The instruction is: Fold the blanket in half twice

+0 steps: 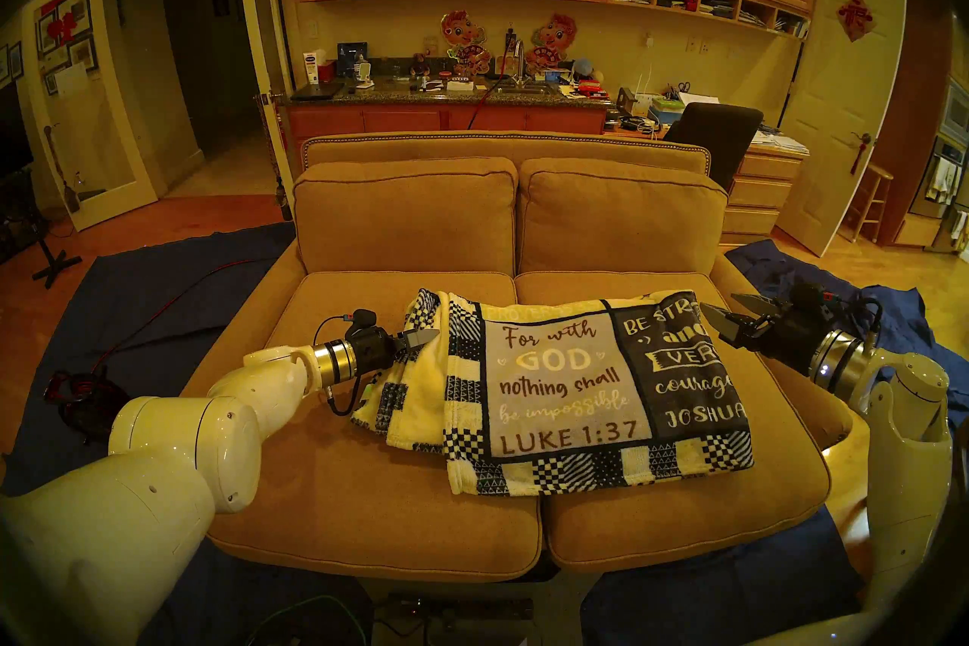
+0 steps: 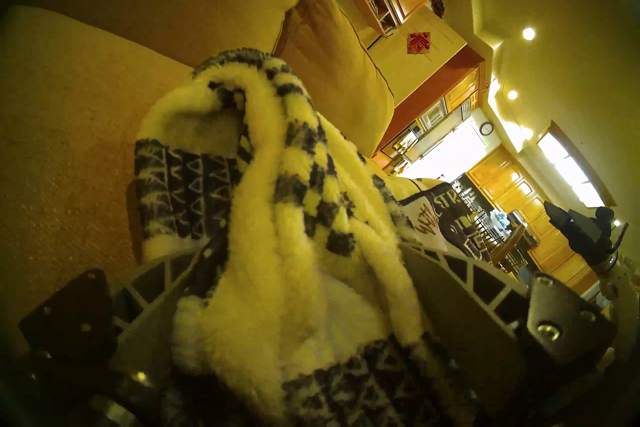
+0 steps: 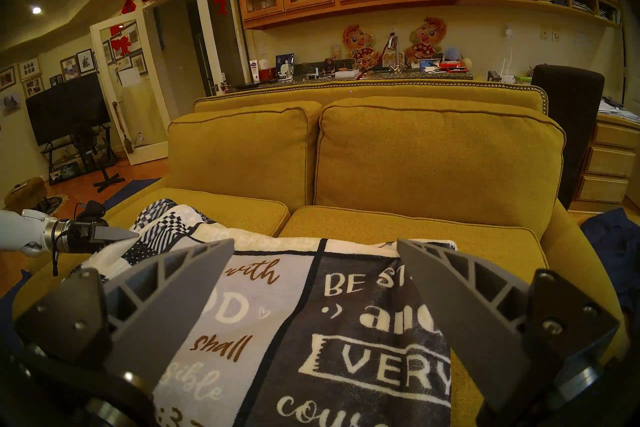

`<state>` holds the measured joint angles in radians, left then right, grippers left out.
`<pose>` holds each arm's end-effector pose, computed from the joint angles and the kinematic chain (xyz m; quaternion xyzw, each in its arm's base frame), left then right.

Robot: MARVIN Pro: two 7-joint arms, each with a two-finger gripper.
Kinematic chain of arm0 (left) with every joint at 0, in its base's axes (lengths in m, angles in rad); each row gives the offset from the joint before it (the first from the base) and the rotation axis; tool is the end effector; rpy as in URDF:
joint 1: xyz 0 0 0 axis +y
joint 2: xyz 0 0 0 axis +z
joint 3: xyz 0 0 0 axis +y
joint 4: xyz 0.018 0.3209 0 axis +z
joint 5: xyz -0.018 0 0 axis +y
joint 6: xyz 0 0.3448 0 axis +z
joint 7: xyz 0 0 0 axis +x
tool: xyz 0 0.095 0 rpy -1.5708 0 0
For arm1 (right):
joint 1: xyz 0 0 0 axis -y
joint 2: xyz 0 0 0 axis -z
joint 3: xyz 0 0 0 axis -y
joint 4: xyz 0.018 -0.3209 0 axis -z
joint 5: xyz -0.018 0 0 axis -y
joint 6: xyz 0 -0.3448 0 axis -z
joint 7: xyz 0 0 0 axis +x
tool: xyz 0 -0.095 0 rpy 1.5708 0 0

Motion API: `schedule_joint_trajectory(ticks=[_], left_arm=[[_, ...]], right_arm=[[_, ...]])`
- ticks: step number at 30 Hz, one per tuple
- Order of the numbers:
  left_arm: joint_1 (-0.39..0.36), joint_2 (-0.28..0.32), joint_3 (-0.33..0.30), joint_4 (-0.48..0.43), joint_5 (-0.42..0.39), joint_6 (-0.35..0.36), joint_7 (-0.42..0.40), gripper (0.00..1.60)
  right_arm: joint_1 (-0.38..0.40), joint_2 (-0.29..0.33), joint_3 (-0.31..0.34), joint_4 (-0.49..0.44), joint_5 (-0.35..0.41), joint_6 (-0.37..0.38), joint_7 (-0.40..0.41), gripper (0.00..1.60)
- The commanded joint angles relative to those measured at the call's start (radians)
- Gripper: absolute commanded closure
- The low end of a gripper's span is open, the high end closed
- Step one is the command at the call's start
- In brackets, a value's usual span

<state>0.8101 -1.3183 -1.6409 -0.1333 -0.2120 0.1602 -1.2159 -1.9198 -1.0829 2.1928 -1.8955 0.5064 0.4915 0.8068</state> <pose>0.5293 0.0929 -0.4548 0.7767 -0.0714 0.4009 0.4806 0.3156 -0.2493 -0.2194 -0.7772 -0.1252 -0.5951 0.1615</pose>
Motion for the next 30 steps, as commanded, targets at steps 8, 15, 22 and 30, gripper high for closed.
schedule_joint_trajectory(ticks=[8, 15, 22, 30], left_arm=[[-0.023, -0.017, 0.020, 0.001, 0.019, 0.015, -0.012, 0.00], [-0.019, -0.022, 0.023, 0.008, 0.027, 0.017, 0.017, 1.60], [-0.017, -0.012, 0.019, 0.004, 0.026, 0.008, 0.005, 1.60], [-0.035, 0.061, -0.002, -0.016, 0.009, -0.002, -0.038, 1.60]], right_arm=[[0.005, 0.004, 0.005, -0.009, 0.001, 0.000, -0.001, 0.00], [0.005, 0.004, 0.005, -0.009, 0.001, 0.000, -0.001, 0.00], [0.005, 0.004, 0.005, -0.009, 0.001, 0.000, -0.001, 0.00], [0.005, 0.004, 0.005, -0.008, 0.001, -0.001, 0.000, 0.00]])
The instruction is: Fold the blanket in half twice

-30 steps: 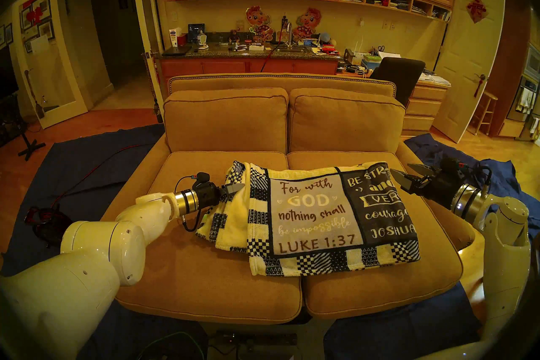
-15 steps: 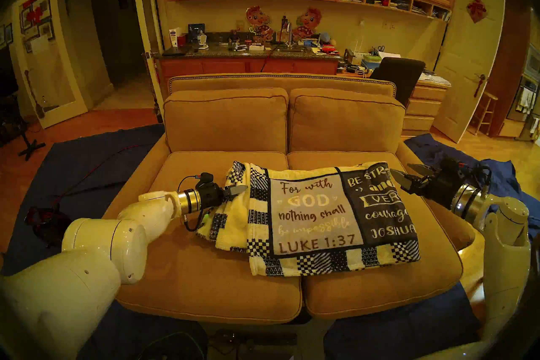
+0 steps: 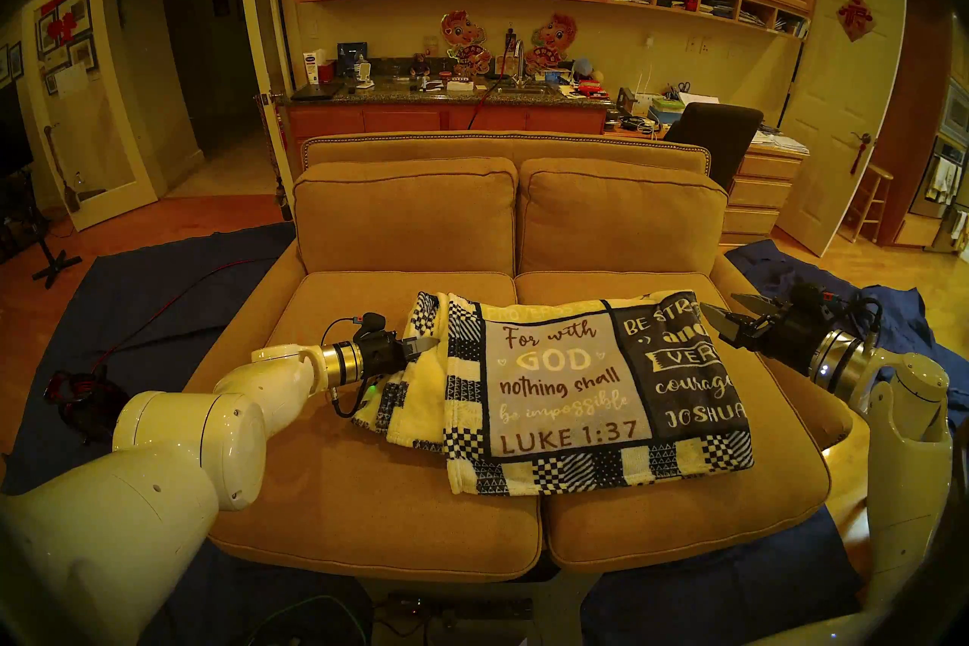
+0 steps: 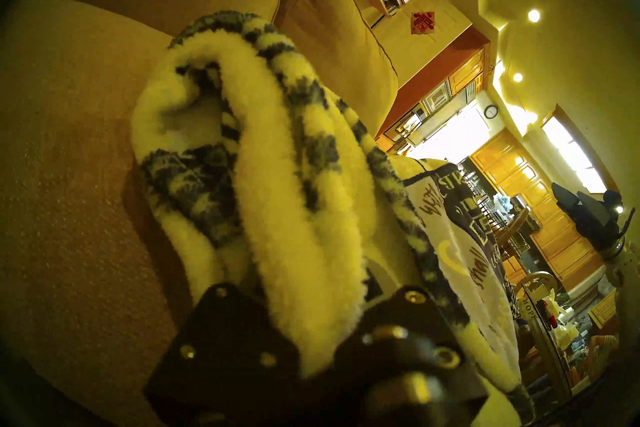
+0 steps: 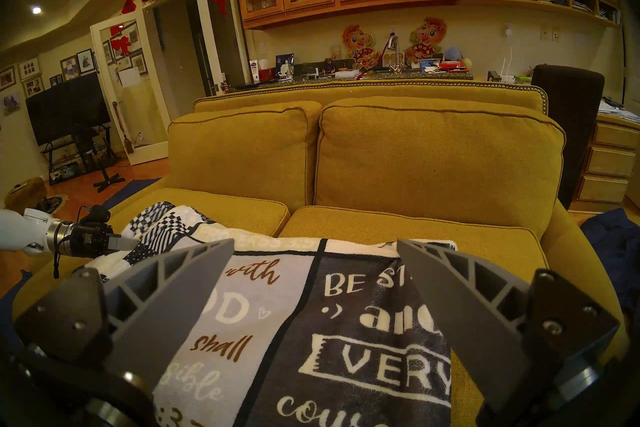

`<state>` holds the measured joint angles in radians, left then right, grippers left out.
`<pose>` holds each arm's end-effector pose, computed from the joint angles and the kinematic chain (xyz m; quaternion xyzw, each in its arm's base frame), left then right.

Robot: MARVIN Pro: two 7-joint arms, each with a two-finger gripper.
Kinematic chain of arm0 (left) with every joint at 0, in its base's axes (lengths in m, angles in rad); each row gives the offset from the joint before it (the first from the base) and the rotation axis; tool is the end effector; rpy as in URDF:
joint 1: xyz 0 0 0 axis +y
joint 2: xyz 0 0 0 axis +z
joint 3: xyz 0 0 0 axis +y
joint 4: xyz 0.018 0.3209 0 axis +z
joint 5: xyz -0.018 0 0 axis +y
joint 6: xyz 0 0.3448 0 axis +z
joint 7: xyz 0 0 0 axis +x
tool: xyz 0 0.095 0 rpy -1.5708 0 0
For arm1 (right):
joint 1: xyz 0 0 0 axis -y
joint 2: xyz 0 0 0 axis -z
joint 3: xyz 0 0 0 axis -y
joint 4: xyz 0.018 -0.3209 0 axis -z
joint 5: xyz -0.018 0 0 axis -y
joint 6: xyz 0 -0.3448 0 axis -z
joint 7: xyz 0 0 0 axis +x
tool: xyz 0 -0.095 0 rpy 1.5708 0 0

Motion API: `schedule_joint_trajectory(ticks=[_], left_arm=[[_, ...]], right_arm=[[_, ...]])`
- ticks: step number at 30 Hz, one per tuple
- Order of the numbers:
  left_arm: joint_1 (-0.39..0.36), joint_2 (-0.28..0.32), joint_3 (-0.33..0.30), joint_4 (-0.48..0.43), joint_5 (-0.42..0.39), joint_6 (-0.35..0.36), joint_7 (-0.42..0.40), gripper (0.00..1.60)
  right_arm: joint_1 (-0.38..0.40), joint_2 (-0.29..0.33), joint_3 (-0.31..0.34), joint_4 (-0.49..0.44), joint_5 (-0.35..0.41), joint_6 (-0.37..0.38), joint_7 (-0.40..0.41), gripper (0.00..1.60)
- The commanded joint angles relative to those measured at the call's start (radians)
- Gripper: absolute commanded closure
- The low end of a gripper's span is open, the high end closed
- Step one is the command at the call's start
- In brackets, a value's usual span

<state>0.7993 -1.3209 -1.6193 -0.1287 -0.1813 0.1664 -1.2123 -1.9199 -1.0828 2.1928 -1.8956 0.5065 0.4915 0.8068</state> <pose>0.5306 0.0894 -0.4547 0.7865 -0.0878 0.3865 0.4737 0.3156 -0.2492 -0.2194 -0.7772 -0.1253 -0.5951 0.1615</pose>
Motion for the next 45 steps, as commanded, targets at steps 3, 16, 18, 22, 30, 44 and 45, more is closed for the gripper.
schedule_joint_trajectory(ticks=[3, 16, 18, 22, 30, 44, 45], left_arm=[[-0.029, 0.097, -0.040, -0.029, -0.031, -0.010, -0.064, 1.60], [-0.037, 0.141, -0.104, -0.030, -0.065, 0.017, -0.109, 1.60], [-0.041, 0.150, -0.114, -0.035, -0.066, 0.022, -0.113, 1.60], [-0.046, 0.163, -0.124, -0.041, -0.065, 0.033, -0.113, 1.60], [-0.045, 0.199, -0.150, -0.047, -0.068, 0.046, -0.107, 1.60], [-0.064, 0.247, -0.181, -0.065, -0.055, 0.056, -0.088, 1.60], [-0.071, 0.237, -0.175, -0.073, -0.048, 0.052, -0.091, 1.60]], right_arm=[[0.005, 0.004, 0.005, -0.008, 0.001, -0.001, 0.000, 0.00], [0.005, 0.004, 0.005, -0.008, 0.001, -0.001, 0.000, 0.00], [0.005, 0.004, 0.005, -0.008, 0.001, -0.001, 0.000, 0.00], [0.005, 0.004, 0.005, -0.008, 0.001, -0.001, 0.000, 0.00], [0.005, 0.004, 0.005, -0.008, 0.001, -0.001, 0.000, 0.00], [0.005, 0.004, 0.005, -0.008, 0.001, -0.001, 0.000, 0.00], [0.005, 0.004, 0.005, -0.008, 0.001, -0.001, 0.000, 0.00]])
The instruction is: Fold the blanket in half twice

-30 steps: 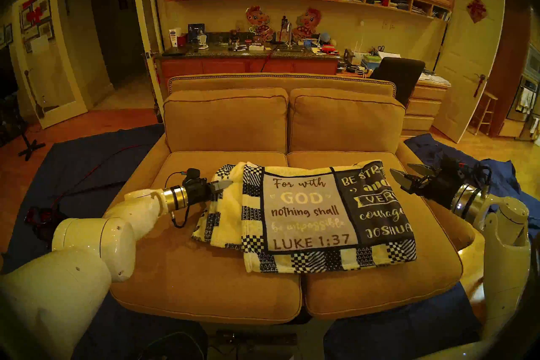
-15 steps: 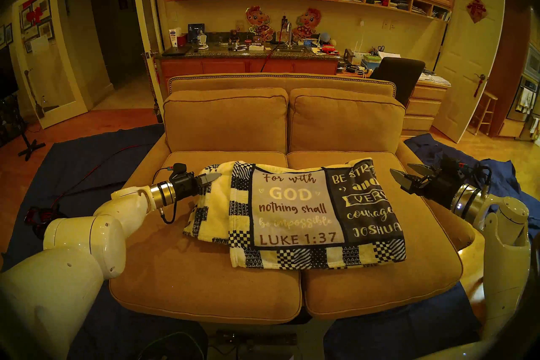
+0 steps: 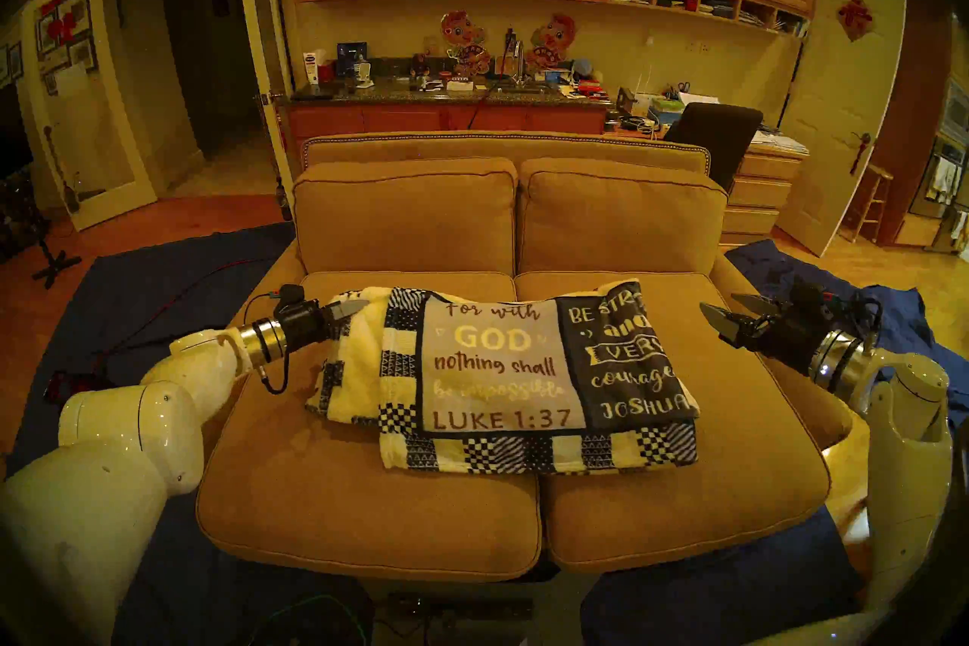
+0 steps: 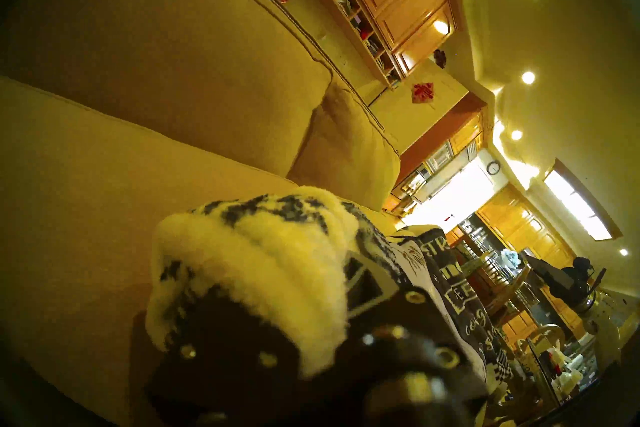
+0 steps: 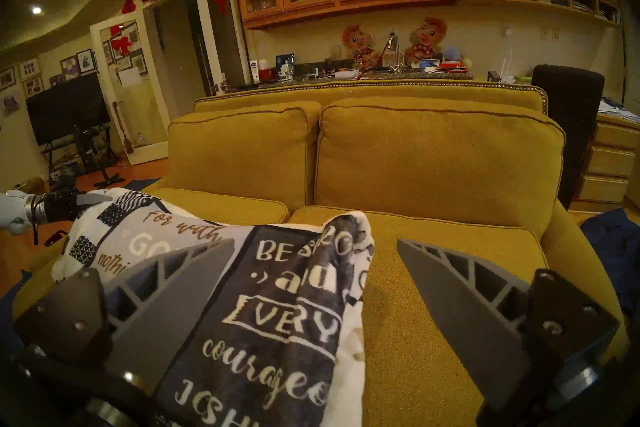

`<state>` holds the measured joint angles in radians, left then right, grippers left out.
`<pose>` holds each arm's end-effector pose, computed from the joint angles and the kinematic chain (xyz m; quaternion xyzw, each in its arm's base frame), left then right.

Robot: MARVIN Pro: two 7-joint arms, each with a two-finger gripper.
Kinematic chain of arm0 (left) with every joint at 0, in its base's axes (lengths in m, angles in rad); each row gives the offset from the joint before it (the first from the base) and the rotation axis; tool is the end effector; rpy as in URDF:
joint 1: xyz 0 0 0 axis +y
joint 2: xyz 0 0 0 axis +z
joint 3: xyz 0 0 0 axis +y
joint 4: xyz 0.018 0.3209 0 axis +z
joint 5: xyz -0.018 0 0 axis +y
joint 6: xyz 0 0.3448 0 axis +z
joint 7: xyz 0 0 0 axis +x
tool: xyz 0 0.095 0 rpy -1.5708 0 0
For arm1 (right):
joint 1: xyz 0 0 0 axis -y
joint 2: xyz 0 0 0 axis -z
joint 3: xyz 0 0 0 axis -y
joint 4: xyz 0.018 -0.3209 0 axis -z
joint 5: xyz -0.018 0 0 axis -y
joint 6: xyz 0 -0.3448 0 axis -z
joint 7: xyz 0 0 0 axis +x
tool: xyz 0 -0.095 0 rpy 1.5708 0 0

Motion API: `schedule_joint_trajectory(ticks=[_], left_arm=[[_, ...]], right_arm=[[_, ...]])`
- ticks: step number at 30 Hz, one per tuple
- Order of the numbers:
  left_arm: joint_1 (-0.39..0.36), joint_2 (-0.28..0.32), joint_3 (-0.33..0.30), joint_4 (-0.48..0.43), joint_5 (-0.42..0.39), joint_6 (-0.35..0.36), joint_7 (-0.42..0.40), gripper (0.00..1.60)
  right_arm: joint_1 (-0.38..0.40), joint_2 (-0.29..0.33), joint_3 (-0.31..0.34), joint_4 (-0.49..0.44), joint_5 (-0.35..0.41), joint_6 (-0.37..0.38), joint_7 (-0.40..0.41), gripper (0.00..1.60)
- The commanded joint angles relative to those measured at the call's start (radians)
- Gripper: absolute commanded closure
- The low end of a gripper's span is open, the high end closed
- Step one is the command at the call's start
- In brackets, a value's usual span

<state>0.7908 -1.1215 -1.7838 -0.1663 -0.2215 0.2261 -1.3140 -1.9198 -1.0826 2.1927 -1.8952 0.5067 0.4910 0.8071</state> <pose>0.5223 0.2319 -0.3952 0.7543 -0.0191 0.4694 0.4586 0.3157 -0.2493 -0.2194 -0.7771 -0.1254 -0.5952 0.1616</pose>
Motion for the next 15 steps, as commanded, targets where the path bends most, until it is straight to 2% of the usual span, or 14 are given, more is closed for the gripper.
schedule_joint_trajectory(ticks=[1, 10, 15], left_arm=[[-0.068, 0.030, -0.009, -0.039, -0.006, -0.006, 0.008, 1.60], [-0.141, -0.128, 0.050, -0.110, 0.030, -0.011, -0.041, 1.60], [-0.175, -0.178, 0.127, -0.144, 0.046, -0.005, -0.083, 1.60]], right_arm=[[0.005, 0.004, 0.005, -0.008, 0.001, -0.001, 0.000, 0.00], [0.005, 0.004, 0.004, -0.006, 0.001, -0.002, 0.000, 0.00], [0.005, 0.004, 0.004, -0.006, 0.001, -0.002, 0.000, 0.00]])
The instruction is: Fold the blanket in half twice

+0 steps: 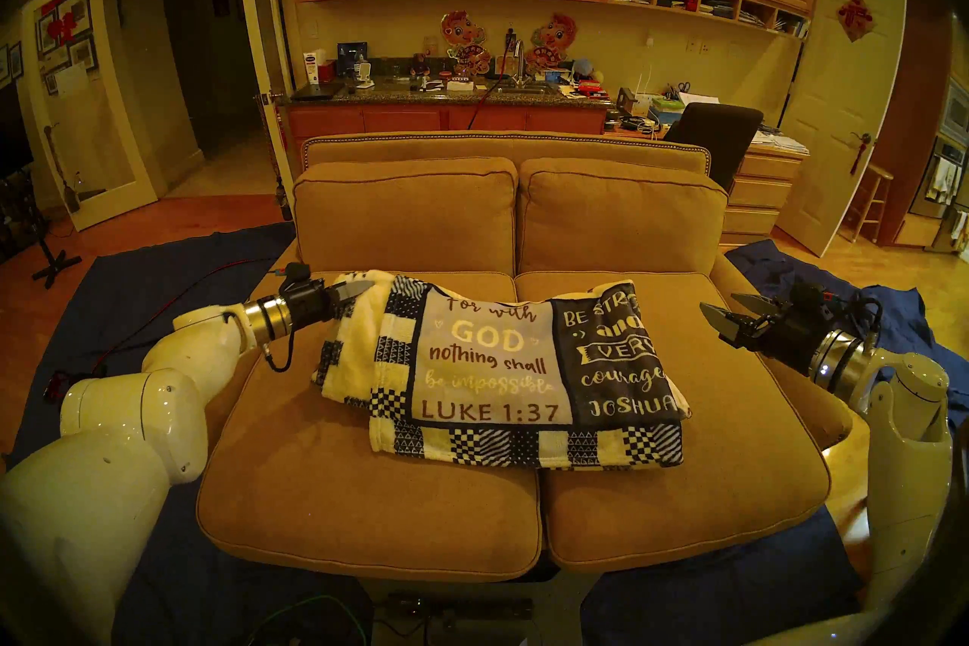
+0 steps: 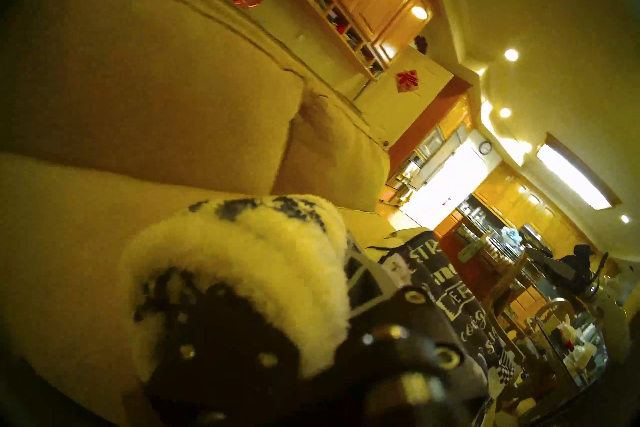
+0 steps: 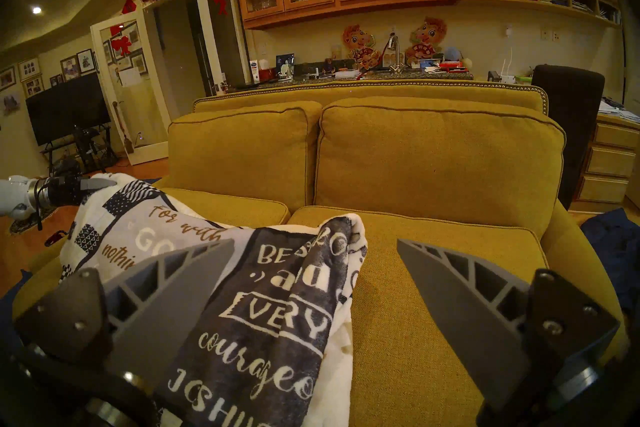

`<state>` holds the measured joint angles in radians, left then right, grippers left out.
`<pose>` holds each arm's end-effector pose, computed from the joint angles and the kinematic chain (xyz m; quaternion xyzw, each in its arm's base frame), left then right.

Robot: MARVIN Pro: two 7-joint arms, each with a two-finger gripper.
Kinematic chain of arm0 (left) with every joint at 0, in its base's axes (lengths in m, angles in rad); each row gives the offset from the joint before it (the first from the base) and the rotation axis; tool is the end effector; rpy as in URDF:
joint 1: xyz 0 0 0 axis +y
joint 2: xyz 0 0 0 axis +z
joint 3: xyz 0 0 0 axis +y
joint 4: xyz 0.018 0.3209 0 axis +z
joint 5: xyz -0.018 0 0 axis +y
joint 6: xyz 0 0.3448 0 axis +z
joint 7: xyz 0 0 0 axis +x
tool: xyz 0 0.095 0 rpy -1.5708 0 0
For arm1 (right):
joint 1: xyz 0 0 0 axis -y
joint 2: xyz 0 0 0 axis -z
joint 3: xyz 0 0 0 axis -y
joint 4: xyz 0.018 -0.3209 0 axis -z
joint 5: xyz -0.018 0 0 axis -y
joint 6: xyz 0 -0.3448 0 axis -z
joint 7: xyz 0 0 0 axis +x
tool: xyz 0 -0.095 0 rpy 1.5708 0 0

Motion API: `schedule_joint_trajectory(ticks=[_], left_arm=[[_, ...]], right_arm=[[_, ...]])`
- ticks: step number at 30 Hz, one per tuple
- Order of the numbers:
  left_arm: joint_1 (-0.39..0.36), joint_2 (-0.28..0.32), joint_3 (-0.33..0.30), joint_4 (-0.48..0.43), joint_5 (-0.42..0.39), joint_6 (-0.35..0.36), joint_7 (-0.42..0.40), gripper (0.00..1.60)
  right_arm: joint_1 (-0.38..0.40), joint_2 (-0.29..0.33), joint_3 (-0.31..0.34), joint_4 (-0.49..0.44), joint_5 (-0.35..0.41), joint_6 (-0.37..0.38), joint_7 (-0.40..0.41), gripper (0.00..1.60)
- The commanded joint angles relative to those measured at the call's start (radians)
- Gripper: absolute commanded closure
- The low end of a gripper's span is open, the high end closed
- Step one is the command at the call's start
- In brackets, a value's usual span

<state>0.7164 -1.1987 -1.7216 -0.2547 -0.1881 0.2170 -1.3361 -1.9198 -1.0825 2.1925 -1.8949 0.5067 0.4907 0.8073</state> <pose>0.5733 0.1764 -0.3432 0.7289 -0.1115 0.4840 0.4712 0.3157 -0.2493 -0.2195 -0.7771 -0.1255 -0.5952 0.1617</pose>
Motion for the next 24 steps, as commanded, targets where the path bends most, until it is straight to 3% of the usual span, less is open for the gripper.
schedule_joint_trajectory(ticks=[1, 6, 7, 8, 9, 10, 11, 15, 16, 20, 24], left_arm=[[-0.101, -0.113, 0.080, -0.061, 0.015, 0.005, -0.066, 1.60], [-0.089, -0.165, 0.175, -0.080, 0.023, 0.019, -0.116, 1.60], [-0.081, -0.205, 0.169, -0.082, 0.025, 0.021, -0.117, 1.60], [-0.079, -0.177, 0.216, -0.091, 0.021, 0.028, -0.139, 1.60], [-0.069, -0.256, 0.186, -0.090, 0.030, 0.029, -0.135, 1.60], [-0.069, -0.256, 0.186, -0.090, 0.030, 0.029, -0.135, 1.60], [-0.065, -0.220, 0.232, -0.102, 0.024, 0.035, -0.147, 1.60], [-0.041, -0.267, 0.261, -0.126, 0.021, 0.051, -0.147, 1.60], [-0.035, -0.255, 0.284, -0.139, 0.012, 0.056, -0.147, 1.60], [-0.008, -0.304, 0.277, -0.169, 0.011, 0.074, -0.147, 1.60], [0.023, -0.303, 0.285, -0.224, 0.003, 0.098, -0.147, 1.60]], right_arm=[[0.005, 0.004, 0.004, -0.006, 0.001, -0.002, 0.000, 0.00], [0.005, 0.004, 0.004, -0.006, 0.001, -0.002, 0.000, 0.00], [0.005, 0.004, 0.004, -0.006, 0.001, -0.002, 0.000, 0.00], [0.005, 0.004, 0.004, -0.006, 0.001, -0.002, 0.000, 0.00], [0.005, 0.004, 0.004, -0.006, 0.001, -0.002, 0.000, 0.00], [0.005, 0.004, 0.004, -0.006, 0.001, -0.002, 0.000, 0.00], [0.005, 0.004, 0.004, -0.006, 0.001, -0.002, 0.000, 0.00], [0.005, 0.004, 0.004, -0.006, 0.001, -0.002, 0.000, 0.00], [0.005, 0.004, 0.004, -0.006, 0.001, -0.002, 0.000, 0.00], [0.005, 0.004, 0.004, -0.007, 0.001, -0.002, 0.000, 0.00], [0.005, 0.004, 0.005, -0.007, 0.001, -0.002, 0.000, 0.00]])
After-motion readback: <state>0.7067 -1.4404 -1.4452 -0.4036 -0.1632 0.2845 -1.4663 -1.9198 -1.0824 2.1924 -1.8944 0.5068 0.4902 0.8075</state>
